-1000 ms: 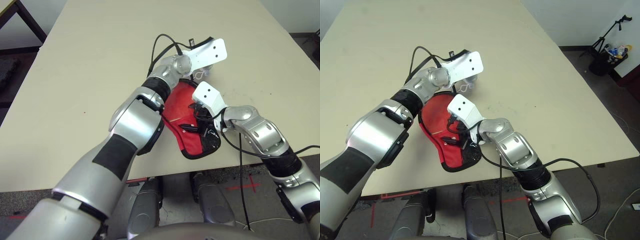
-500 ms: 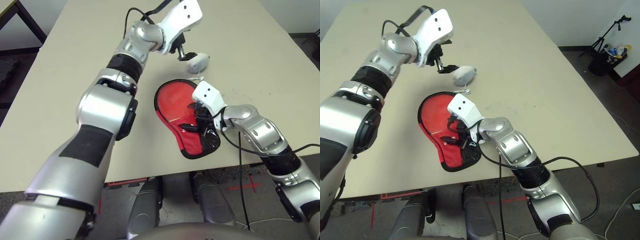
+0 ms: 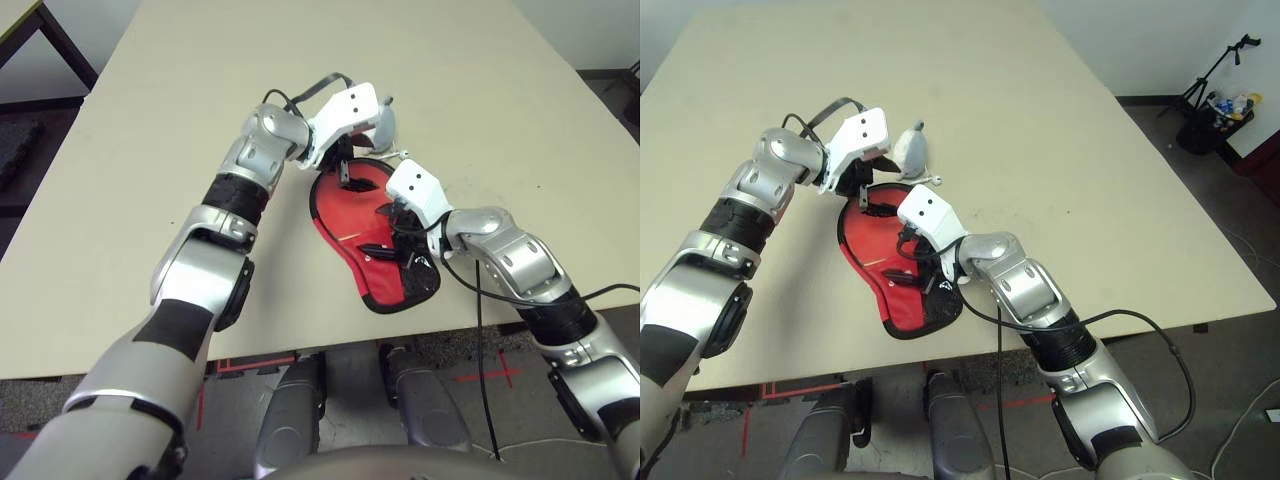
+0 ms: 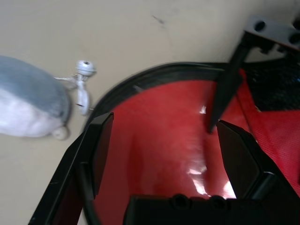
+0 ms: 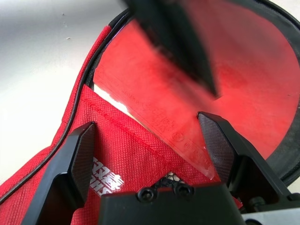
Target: Store the ping-pong paddle in its case and zip it.
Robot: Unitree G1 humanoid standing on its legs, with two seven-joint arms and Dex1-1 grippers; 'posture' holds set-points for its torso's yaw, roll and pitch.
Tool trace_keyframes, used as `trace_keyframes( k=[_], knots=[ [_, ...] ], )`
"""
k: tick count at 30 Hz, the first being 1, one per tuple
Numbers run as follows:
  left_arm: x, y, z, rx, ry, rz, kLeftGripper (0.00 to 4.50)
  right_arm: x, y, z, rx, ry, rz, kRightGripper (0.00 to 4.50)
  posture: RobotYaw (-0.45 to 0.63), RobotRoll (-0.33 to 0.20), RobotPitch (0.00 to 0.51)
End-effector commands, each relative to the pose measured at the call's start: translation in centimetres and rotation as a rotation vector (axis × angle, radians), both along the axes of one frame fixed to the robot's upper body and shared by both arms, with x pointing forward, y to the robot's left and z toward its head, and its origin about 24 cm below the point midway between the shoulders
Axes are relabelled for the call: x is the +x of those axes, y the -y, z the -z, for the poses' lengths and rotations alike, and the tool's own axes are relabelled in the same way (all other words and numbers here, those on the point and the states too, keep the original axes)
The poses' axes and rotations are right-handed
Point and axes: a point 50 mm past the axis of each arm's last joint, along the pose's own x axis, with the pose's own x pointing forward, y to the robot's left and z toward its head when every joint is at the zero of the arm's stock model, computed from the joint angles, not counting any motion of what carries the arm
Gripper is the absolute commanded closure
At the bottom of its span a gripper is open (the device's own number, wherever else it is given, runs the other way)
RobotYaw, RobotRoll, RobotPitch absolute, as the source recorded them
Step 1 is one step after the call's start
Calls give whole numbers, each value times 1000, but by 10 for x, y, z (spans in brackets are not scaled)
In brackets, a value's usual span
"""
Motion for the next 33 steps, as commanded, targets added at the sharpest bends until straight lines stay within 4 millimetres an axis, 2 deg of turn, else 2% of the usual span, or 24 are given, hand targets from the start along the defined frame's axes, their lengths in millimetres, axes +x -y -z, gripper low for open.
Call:
trace_keyframes(
  k=[1,9,17,20,24,33],
  knots=[
    [-6,-3,14,62,-22,-7,30,-1,9,31,-71,-123,64,0,-43,0,184],
    [-5,-16,27,173,-4,-46,30,1,9,30,-71,-116,67,0,-45,0,176],
    [-1,-21,34,194,1,-79,30,3,10,29,-70,-111,70,0,-46,0,177],
    [-1,-26,44,203,-39,-105,30,5,10,27,-62,-107,80,0,-48,0,177],
    [-7,-35,64,166,-206,-167,30,9,12,26,-54,-106,96,0,-49,0,174],
    [-4,-48,80,150,-276,-257,30,22,23,12,-20,-84,161,0,-50,0,172]
  ],
)
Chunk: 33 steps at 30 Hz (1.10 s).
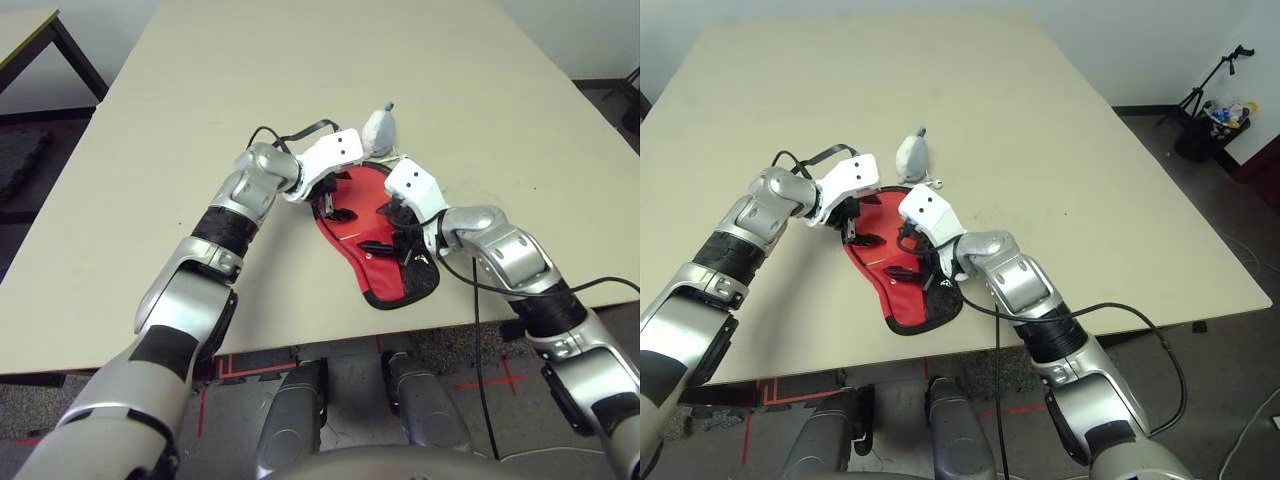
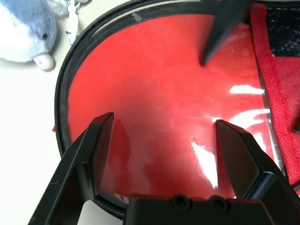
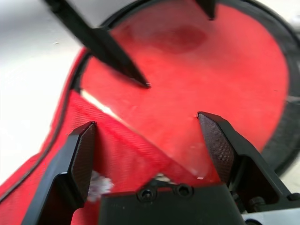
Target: Store the ping-pong paddle in its case and zip it.
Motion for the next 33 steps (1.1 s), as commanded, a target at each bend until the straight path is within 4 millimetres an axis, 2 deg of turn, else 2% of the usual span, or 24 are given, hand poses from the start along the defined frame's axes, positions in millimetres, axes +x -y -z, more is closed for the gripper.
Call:
trace_keyframes(
  k=[1,4,6,8,11,15,22,33],
  knots=[
    [-6,-17,37,91,-122,-65,30,9,19,5,-26,-48,115,0,-47,0,174],
    [-6,-17,37,89,-123,-67,30,27,33,-17,-6,5,276,0,-47,0,177],
    [-6,-16,37,88,-122,-66,30,42,38,-38,81,60,417,0,-50,0,178],
    [-6,-16,37,87,-121,-64,30,53,39,-56,177,101,520,0,-50,0,178],
    [-6,-14,36,83,-120,-59,30,65,31,-68,292,129,596,0,-52,0,178],
    [-6,-12,36,79,-118,-55,30,76,13,-74,369,127,614,0,-51,0,176],
    [-7,-8,38,71,-118,-48,30,92,-18,-77,388,149,599,0,-43,0,174],
    [-14,-6,41,60,-124,-36,30,107,-30,-79,310,322,633,0,-9,0,171]
  ],
)
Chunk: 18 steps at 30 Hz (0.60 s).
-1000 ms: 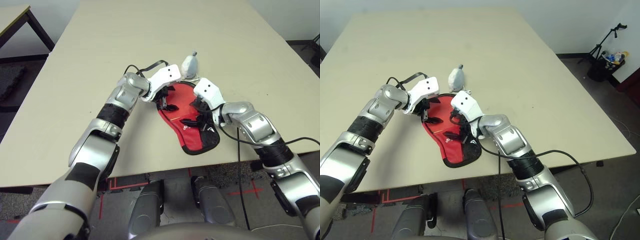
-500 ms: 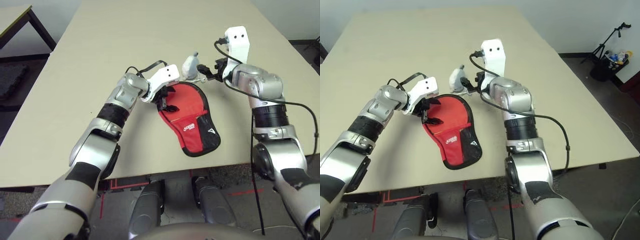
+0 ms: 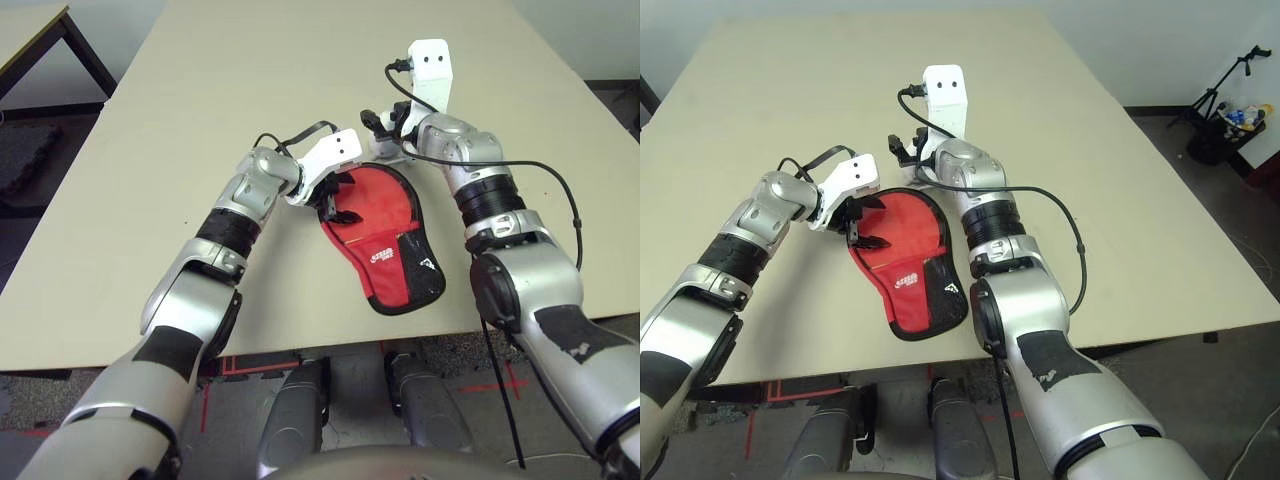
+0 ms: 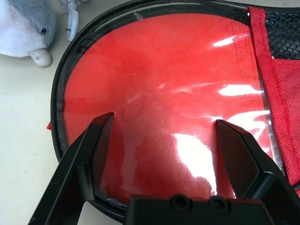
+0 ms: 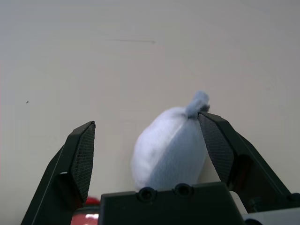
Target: Store the ping-pong paddle in its case and zip it.
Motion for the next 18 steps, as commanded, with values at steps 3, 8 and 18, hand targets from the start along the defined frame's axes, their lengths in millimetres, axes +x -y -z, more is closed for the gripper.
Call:
trace_keyframes(
  k=[3,8,18],
  knots=[
    [-11,-12,41,100,-135,-56,30,2,-2,6,-37,19,37,0,5,0,169],
    [-12,-12,41,97,-135,-56,30,3,1,15,-55,6,73,0,10,0,170],
    [-14,-10,40,91,-134,-54,30,1,7,34,-12,-80,121,0,17,0,172]
  ],
)
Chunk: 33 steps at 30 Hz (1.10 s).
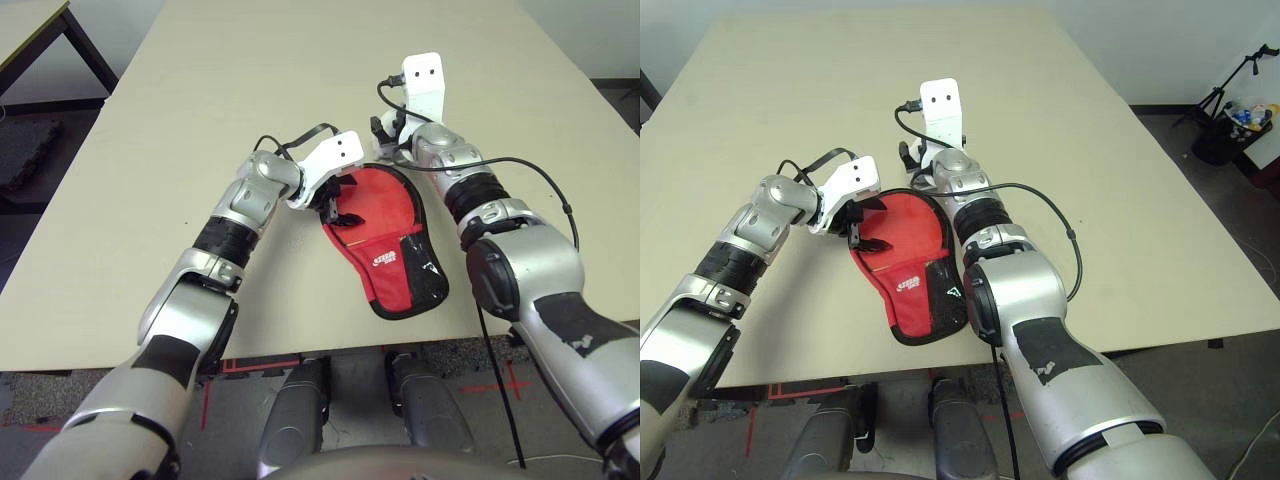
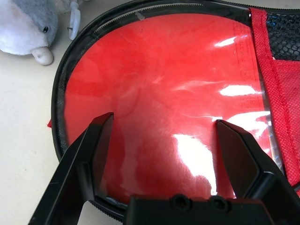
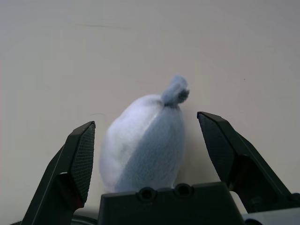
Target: Store the ping-pong paddle in its case and zip it.
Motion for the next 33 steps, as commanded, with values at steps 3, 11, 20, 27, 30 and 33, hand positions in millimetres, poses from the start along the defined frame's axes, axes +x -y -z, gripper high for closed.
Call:
trace_keyframes(
  k=[3,11,20,27,30,33],
  knots=[
    [-9,-12,40,97,-138,-50,30,-3,-2,17,55,-83,16,0,18,0,173],
    [-9,-13,40,99,-137,-54,0,-5,-2,27,74,-131,24,1561,27,0,171],
    [-9,-12,40,98,-134,-50,0,-3,14,27,28,-90,69,4270,23,0,165],
    [-10,-9,41,94,-137,-44,0,0,41,21,-147,-19,74,4491,-4,0,165],
    [-10,-8,42,94,-138,-43,0,-1,52,21,-202,-20,61,4491,-14,0,167],
    [-9,-8,42,94,-139,-42,0,-3,61,23,-230,-32,41,4491,-30,0,171]
  ],
)
